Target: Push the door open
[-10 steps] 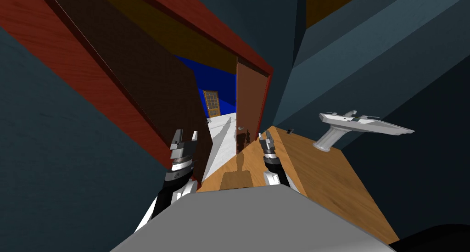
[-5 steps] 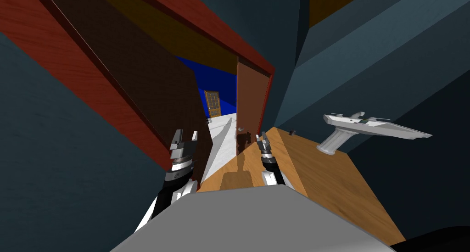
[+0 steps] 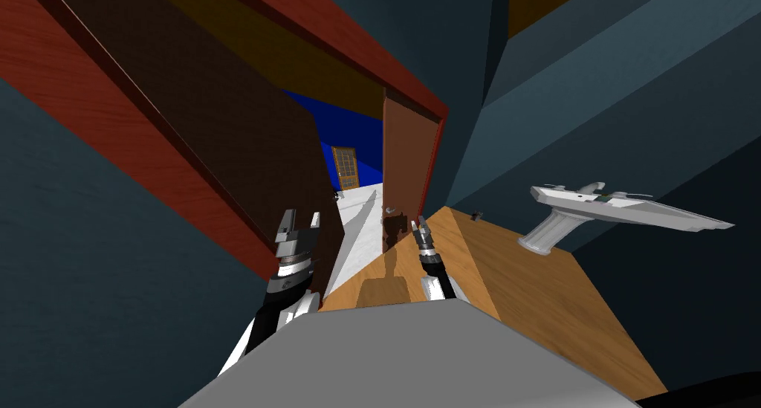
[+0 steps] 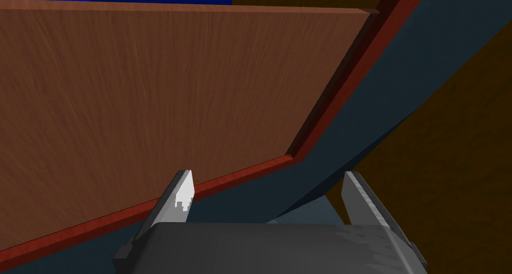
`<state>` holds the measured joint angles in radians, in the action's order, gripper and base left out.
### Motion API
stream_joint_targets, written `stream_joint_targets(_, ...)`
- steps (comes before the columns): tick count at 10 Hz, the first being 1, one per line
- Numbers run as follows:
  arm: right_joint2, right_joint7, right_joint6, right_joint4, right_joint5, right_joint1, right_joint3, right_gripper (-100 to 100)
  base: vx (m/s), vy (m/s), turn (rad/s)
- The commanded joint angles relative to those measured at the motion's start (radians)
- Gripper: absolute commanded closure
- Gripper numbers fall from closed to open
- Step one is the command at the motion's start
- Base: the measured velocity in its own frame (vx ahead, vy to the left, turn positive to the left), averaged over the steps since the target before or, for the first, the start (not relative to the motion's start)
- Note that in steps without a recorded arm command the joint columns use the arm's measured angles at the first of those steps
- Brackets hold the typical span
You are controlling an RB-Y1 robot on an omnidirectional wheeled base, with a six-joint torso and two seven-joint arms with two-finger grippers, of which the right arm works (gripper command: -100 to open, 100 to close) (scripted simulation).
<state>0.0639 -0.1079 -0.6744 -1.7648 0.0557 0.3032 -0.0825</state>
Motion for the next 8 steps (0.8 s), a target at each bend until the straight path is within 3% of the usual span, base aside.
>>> stream_joint_targets(1, 0.006, -0.011, -0.010, 0.050, 0.009, -0.028, -0.002, -100, 0.068, -0.068, 0.083)
stream_joint_targets(8, 0.013, -0.029, -0.031, 0.208, 0.029, -0.088, -0.007, -100, 0.047, -0.047, 0.034)
